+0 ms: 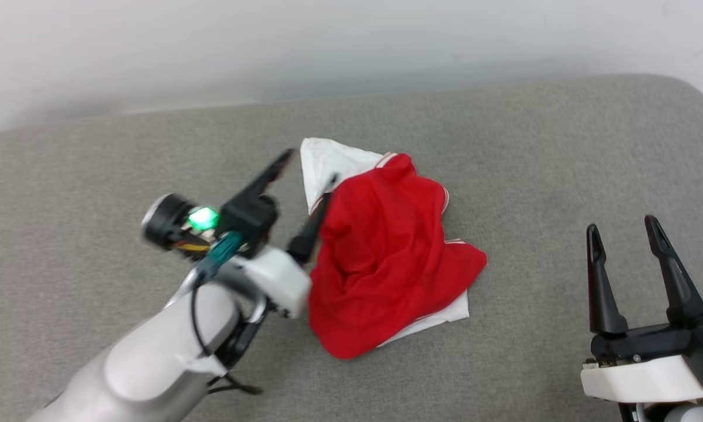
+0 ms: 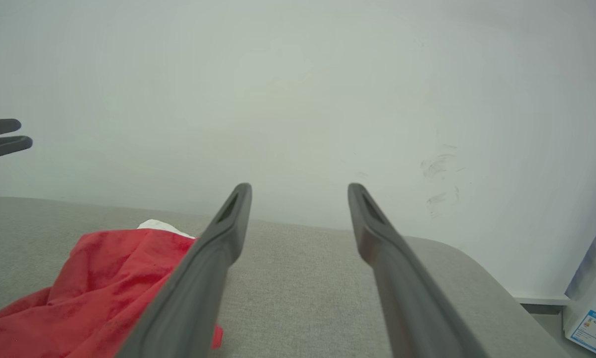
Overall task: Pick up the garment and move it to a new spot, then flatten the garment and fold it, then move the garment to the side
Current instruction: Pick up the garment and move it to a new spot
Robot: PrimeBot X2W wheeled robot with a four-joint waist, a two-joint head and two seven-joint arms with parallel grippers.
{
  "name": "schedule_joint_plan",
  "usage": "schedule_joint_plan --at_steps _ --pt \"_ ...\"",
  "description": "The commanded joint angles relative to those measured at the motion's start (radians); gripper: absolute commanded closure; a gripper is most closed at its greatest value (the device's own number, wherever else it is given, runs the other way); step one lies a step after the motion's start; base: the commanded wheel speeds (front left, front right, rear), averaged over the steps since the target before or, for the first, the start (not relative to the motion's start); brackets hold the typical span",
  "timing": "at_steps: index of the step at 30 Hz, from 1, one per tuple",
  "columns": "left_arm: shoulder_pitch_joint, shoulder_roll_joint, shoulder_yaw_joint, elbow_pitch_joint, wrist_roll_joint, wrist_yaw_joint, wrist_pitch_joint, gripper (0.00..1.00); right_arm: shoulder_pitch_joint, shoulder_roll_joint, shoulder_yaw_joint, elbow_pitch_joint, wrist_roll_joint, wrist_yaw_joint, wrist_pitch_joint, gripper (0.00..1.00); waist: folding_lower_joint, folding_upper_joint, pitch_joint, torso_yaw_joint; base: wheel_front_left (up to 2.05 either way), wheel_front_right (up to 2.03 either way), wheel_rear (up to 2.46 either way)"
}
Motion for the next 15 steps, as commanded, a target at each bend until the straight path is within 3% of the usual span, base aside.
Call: schedule_joint_plan --at_steps 1,8,11,15 --pt "0.028 0.013 0.009 -0.002 0.016 0.022 -0.011 0.00 0.008 0.002 -0.002 0.003 0.007 0.000 -0.002 0.00 0.0001 0.0000 -0.019 0.013 0.00 0.00 0.00" --pt "0.216 0.043 0.201 -0.114 0.106 0.226 -0.039 0.00 0.040 0.002 -0.010 0.012 0.029 0.000 -0.002 0.00 0.0001 0.0000 -0.061 0.038 0.00 0.00 0.00" --pt "0.324 0.034 0.290 -0.174 0.166 0.269 -0.038 0.00 0.050 0.002 -0.012 0.020 0.045 0.000 -0.002 0.00 0.0001 0.0000 -0.073 0.045 0.00 0.00 0.00" --pt "0.461 0.005 0.406 -0.216 0.237 0.283 -0.038 0.00 0.061 0.002 -0.010 0.037 0.071 0.000 -0.002 0.00 0.0001 0.0000 -0.085 0.049 0.00 0.00 0.00"
